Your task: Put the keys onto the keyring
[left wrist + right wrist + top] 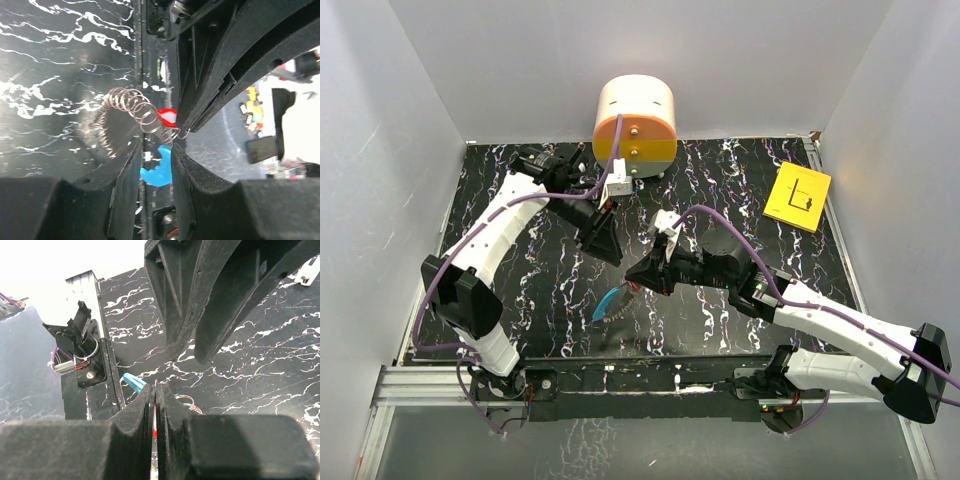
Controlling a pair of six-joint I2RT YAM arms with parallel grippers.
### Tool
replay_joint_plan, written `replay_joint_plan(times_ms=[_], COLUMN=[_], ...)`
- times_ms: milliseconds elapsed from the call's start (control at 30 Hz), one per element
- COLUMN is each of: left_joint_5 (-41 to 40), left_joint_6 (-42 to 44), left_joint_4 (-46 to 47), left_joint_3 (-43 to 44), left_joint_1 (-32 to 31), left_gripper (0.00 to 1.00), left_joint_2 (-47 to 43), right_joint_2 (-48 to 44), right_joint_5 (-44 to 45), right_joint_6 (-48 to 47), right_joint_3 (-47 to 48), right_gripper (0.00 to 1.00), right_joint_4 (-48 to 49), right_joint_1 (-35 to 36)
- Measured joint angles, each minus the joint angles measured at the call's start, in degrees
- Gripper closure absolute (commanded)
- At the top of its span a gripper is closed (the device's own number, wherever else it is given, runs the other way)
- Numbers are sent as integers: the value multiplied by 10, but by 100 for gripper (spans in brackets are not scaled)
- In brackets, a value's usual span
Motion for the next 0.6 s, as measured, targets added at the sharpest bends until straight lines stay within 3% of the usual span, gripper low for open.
replay_joint_plan(times_ms=[600], left_joint_5=[-7], left_joint_6=[246], left_joint_4=[2], left_joint_3=[-16], left_joint_1=[-8], left_gripper=[70], left_joint_2=[-30], right_joint_2=[0], right_joint_5=[0], right_joint_6=[2], right_joint_3=[6], right_gripper=[92], right_joint_4=[-5], right_joint_1=[0])
